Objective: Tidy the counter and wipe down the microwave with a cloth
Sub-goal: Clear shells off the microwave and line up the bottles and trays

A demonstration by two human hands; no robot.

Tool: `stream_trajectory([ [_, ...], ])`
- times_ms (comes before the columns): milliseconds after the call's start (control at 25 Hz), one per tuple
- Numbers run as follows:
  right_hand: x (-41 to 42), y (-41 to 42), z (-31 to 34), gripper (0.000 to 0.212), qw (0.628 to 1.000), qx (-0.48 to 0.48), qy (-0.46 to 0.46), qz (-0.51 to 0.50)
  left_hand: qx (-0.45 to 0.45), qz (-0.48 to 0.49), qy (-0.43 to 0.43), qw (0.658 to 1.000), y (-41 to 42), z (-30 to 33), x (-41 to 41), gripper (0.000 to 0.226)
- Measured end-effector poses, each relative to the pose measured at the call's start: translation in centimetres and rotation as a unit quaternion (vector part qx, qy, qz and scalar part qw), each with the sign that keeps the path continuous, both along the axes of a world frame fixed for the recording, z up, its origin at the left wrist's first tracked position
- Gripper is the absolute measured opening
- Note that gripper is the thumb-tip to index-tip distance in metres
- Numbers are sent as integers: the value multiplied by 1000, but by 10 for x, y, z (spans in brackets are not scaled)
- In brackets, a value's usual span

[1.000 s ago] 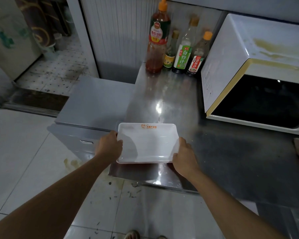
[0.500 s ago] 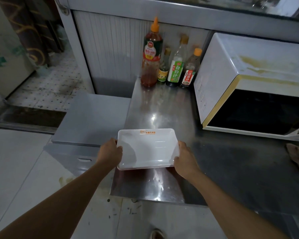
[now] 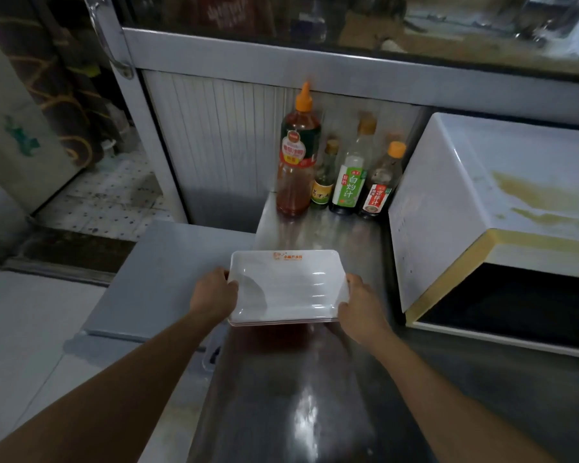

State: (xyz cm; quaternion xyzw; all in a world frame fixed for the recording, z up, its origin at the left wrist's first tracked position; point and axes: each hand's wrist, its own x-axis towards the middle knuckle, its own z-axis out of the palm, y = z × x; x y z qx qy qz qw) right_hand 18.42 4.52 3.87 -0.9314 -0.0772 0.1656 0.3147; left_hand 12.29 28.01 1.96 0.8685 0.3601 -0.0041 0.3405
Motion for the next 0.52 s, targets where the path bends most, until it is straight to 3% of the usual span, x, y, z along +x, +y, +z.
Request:
stream_trajectory([
  [280,93,22,-12,51,999,28,14,-25,25,20,12,999,18,-12,97,25],
  [520,124,39,-28,49,997,34,28,-68,53,-8,33,998,34,-28,148,24],
])
